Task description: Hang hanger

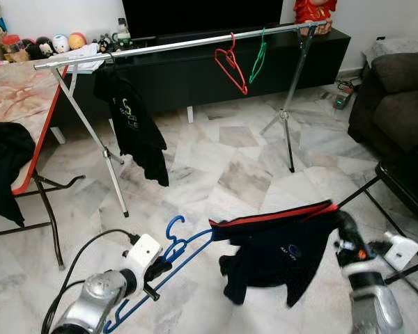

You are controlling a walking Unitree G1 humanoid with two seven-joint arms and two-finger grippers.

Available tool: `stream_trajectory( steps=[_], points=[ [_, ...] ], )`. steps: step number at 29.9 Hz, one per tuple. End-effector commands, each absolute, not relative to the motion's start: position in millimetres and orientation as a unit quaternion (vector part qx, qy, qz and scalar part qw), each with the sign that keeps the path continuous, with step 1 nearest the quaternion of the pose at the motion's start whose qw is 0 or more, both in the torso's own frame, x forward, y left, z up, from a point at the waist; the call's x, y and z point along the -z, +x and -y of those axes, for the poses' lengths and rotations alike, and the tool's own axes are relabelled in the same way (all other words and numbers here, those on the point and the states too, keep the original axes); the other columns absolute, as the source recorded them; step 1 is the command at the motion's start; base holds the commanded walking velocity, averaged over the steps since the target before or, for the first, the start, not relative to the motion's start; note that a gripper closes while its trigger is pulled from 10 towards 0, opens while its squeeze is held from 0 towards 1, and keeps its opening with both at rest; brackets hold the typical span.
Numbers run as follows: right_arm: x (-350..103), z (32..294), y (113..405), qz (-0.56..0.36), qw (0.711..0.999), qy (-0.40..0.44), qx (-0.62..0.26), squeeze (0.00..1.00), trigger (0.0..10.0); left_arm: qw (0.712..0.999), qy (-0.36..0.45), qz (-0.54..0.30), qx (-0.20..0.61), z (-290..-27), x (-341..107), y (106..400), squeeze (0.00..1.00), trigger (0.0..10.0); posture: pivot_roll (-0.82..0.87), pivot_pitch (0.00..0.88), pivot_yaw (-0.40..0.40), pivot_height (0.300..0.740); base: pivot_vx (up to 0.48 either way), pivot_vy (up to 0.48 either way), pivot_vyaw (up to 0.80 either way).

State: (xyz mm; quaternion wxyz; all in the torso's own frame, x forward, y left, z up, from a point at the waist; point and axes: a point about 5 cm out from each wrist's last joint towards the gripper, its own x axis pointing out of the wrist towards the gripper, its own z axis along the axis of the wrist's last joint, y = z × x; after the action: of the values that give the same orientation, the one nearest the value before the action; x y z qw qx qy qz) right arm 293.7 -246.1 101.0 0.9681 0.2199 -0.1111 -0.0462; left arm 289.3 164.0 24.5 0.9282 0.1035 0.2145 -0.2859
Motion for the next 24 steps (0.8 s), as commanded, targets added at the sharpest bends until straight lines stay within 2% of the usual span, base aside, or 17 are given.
stream_trajectory(
  steps=[1,6,7,8,9,10,12,13,14,15,17,18,19,23,24],
  points=[
    [-113.8,261.0,292.3,0.155,0.958,0.223,0.093,0.00,0.0,0.928,0.104,-0.257,0.248,-184.1,-9.2,277.6,0.00,10.0,0.00,0.112,0.070,0.740,0.000,0.000,0.00],
    [-119.1,253.7,298.0,0.157,0.961,0.211,0.088,0.00,0.0,0.939,0.074,-0.244,0.231,-190.2,-9.2,275.7,0.00,10.0,0.00,0.109,0.077,0.740,0.000,0.000,0.00],
    [-117.9,254.3,298.4,0.151,0.962,0.205,0.096,0.00,0.0,0.940,0.036,-0.237,0.244,-190.5,-10.5,274.1,0.00,10.0,0.00,0.106,0.078,0.740,0.000,0.000,0.00],
    [-117.9,254.3,298.4,0.151,0.962,0.205,0.096,0.00,0.0,0.940,0.036,-0.237,0.244,-190.5,-10.5,274.1,0.00,10.0,0.00,0.106,0.078,0.740,0.000,0.000,0.00],
    [-114.3,255.9,299.0,0.137,0.965,0.196,0.105,0.00,0.0,0.923,-0.027,-0.238,0.302,-182.8,-12.8,267.8,0.00,10.0,0.00,0.106,0.078,0.740,0.000,0.000,0.00],
    [-111.8,256.2,299.5,0.127,0.967,0.193,0.106,0.00,0.0,0.903,-0.042,-0.241,0.354,-176.6,-14.4,260.8,0.00,10.0,0.00,0.106,0.080,0.740,0.000,0.000,0.00],
    [-108.4,254.8,300.7,0.113,0.971,0.187,0.098,0.00,0.0,0.869,-0.040,-0.250,0.425,-169.1,-16.4,249.0,0.00,10.0,0.00,0.107,0.083,0.740,0.000,0.000,0.00],
    [-107.9,248.0,302.7,0.108,0.976,0.179,0.068,0.00,0.0,0.840,-0.030,-0.268,0.470,-166.8,-17.8,240.2,0.00,10.0,0.00,0.106,0.087,0.740,0.000,0.000,0.00],
    [-107.9,248.0,302.7,0.108,0.976,0.179,0.068,0.00,0.0,0.840,-0.030,-0.268,0.470,-166.8,-17.8,240.2,0.00,10.0,0.00,0.106,0.087,0.740,0.000,0.000,0.00],
    [-108.9,237.9,304.9,0.107,0.978,0.175,0.026,0.00,0.0,0.819,-0.024,-0.278,0.501,-165.9,-22.7,236.0,0.00,10.0,0.00,0.104,0.088,0.740,0.000,0.000,0.00],
    [-111.1,225.1,306.9,0.106,0.979,0.173,-0.030,0.00,0.0,0.801,-0.013,-0.280,0.529,-165.2,-28.5,234.1,0.00,10.0,0.00,0.104,0.088,0.740,0.000,0.000,0.00],
    [-111.1,225.1,306.9,0.106,0.979,0.173,-0.030,0.00,0.0,0.801,-0.013,-0.280,0.529,-165.2,-28.5,234.1,0.00,10.0,0.00,0.104,0.088,0.740,0.000,0.000,0.00],
    [-112.8,210.8,308.5,0.101,0.979,0.154,-0.091,0.00,0.0,0.784,-0.001,-0.280,0.554,-165.1,-34.3,233.6,0.00,10.0,0.00,0.104,0.091,0.740,0.000,0.000,0.00],
    [-108.1,195.3,312.5,0.070,0.980,0.112,-0.147,0.00,0.0,0.767,0.006,-0.267,0.583,-166.5,-48.8,237.7,0.00,10.0,0.00,0.108,0.093,0.740,0.000,0.000,0.00],
    [-105.0,189.2,314.5,0.056,0.979,0.097,-0.170,0.00,0.0,0.752,0.011,-0.267,0.603,-166.3,-58.7,237.7,0.00,10.0,0.00,0.111,0.093,0.740,0.000,0.000,0.00]
  ],
)
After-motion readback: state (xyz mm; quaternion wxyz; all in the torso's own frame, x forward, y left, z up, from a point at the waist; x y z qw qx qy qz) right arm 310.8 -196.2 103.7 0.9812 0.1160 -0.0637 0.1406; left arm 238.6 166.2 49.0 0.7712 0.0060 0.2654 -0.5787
